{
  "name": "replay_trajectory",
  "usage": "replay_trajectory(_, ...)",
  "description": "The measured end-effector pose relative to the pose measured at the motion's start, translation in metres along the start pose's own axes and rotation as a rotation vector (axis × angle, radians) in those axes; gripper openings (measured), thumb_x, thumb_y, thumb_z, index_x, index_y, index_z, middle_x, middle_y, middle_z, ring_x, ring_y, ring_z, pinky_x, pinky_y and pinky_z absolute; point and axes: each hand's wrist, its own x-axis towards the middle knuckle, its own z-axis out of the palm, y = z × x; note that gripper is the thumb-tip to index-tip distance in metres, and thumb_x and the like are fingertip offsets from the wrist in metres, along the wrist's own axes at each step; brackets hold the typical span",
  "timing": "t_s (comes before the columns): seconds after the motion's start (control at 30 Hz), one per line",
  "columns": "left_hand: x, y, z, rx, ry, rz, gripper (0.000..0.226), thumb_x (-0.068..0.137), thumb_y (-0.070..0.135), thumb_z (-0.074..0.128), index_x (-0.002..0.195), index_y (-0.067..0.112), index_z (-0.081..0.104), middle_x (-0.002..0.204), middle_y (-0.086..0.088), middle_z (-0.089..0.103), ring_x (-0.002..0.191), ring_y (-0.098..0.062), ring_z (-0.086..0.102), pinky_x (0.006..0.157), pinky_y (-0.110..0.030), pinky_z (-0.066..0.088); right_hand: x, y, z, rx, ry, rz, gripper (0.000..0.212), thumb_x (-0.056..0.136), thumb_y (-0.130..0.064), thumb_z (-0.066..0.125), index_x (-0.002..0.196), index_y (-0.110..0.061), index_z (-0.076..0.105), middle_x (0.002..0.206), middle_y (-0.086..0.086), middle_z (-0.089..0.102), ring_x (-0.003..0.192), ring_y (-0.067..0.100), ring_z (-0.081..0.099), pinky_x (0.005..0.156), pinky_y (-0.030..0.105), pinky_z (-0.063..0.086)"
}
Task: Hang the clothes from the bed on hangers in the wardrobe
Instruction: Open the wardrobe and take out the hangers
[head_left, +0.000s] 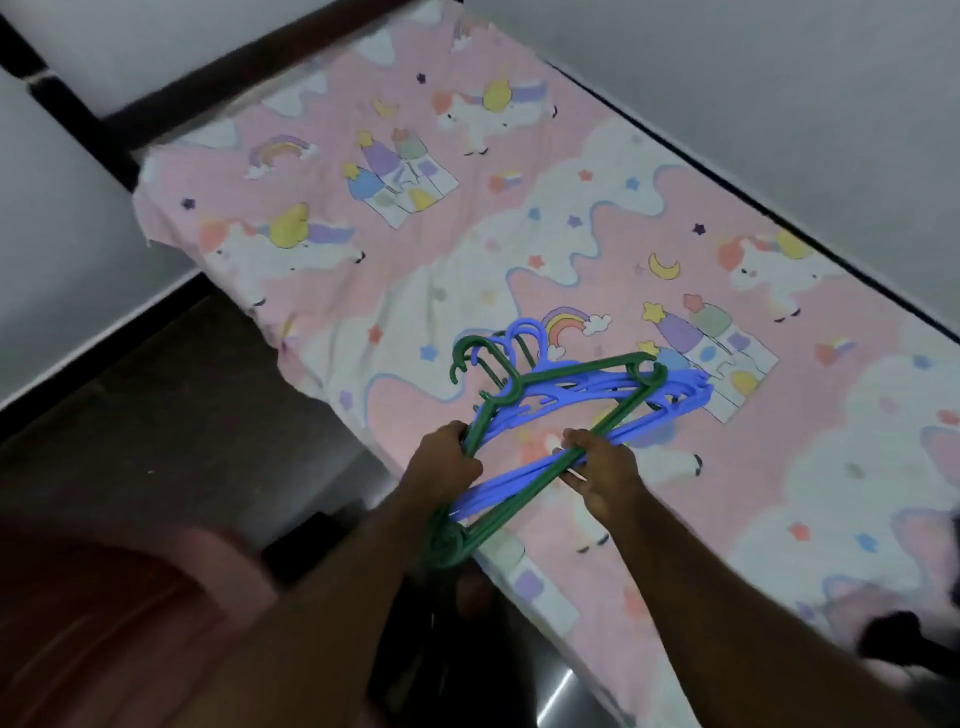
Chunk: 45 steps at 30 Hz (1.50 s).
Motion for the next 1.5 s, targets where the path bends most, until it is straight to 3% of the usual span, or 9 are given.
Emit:
replay_trajectory(0.3,0.211,-0.013,-0.032,0.017,0.121,0.009,0.036,0.079,0.01,0.065,0.114,0.005,0.06,0.106,-0.019,0.064,0.101,-0.035,0.06,0.075,-0.028,0.04,0.185,-0.043,0.119,-0.063,-0.056,-0.108,0.012,0.085,-0.004,0.071,0.085,-0.006,0.059,0.063,0.006,0.059,0.054,0.015,0.058,0.054,0.028,0.053)
replay_trajectory(0.43,0.254,-0.026,-0.028,-0.056,0.025,-0.015,0.044,0.079,0.016,0.072,0.119,0.007,0.055,0.103,-0.011,0.06,0.09,-0.026,0.057,0.072,-0.028,0.041,0.243,-0.038,0.135,-0.16,-0.064,-0.141,0.02,0.086,-0.017,0.075,0.091,-0.012,0.056,0.08,0.005,0.058,0.066,0.016,0.057,0.06,0.027,0.05)
replay_trajectory(0.57,0.269,-0.045,-0.01,-0.103,0.02,-0.054,0.052,0.075,0.016,0.072,0.12,0.013,0.046,0.105,-0.01,0.058,0.092,-0.027,0.057,0.071,-0.03,0.043,0.272,-0.019,0.13,-0.143,-0.101,-0.17,0.048,0.086,-0.024,0.075,0.124,-0.006,0.052,0.105,0.007,0.063,0.086,0.016,0.063,0.062,0.023,0.053)
replay_trajectory(0.7,0.263,-0.034,-0.01,-0.084,0.045,-0.087,0.057,0.076,0.033,0.079,0.117,0.014,0.044,0.106,-0.006,0.056,0.09,-0.022,0.056,0.069,-0.031,0.044,0.266,-0.024,0.126,-0.127,-0.206,-0.153,0.053,0.085,-0.04,0.074,0.123,-0.008,0.058,0.109,0.005,0.068,0.093,0.018,0.067,0.066,0.024,0.056)
replay_trajectory(0.83,0.228,-0.008,0.0,0.416,0.328,-0.014,0.081,0.079,0.053,0.071,0.137,0.009,0.036,0.13,-0.012,0.046,0.121,-0.033,0.045,0.097,-0.045,0.038,0.248,-0.024,0.097,-0.287,-0.268,-0.149,0.059,0.085,-0.055,0.066,0.126,-0.014,0.056,0.112,0.004,0.066,0.097,0.018,0.062,0.078,0.03,0.047)
replay_trajectory(0.97,0.169,0.015,0.042,0.388,0.585,0.383,0.063,0.084,0.045,0.056,0.132,0.004,0.05,0.121,-0.017,0.054,0.11,-0.038,0.052,0.092,-0.045,0.042,0.213,-0.001,0.035,-0.499,-0.218,-0.174,0.07,0.086,-0.051,0.068,0.139,-0.016,0.04,0.118,0.007,0.06,0.095,0.015,0.059,0.084,0.032,0.046)
replay_trajectory(1.17,0.067,0.012,0.22,0.307,0.134,0.555,0.055,0.082,0.04,0.042,0.12,0.005,0.06,0.114,-0.016,0.06,0.101,-0.037,0.06,0.083,-0.044,0.053,0.135,0.053,-0.111,-0.554,-0.187,-0.158,0.039,0.092,-0.02,0.066,0.128,-0.009,0.054,0.114,0.004,0.061,0.098,0.013,0.057,0.079,0.022,0.041)
replay_trajectory(1.3,-0.03,0.045,0.332,0.006,-0.177,0.452,0.048,0.084,0.03,0.049,0.126,0.006,0.056,0.119,-0.01,0.06,0.108,-0.022,0.058,0.092,-0.016,0.038,0.076,0.084,-0.239,-0.416,-0.013,-0.061,0.019,0.092,-0.006,0.053,0.103,-0.01,0.068,0.099,0.002,0.071,0.092,0.017,0.068,0.074,0.023,0.052)
replay_trajectory(1.5,-0.149,0.126,0.413,-0.148,-0.431,0.499,0.04,0.082,0.021,0.054,0.122,0.02,0.061,0.118,0.006,0.065,0.106,-0.008,0.061,0.092,-0.034,0.051,-0.035,0.071,-0.388,-0.132,0.28,-0.132,0.014,0.093,-0.006,0.057,0.095,-0.01,0.07,0.086,0.003,0.075,0.082,0.014,0.073,0.069,0.024,0.056)
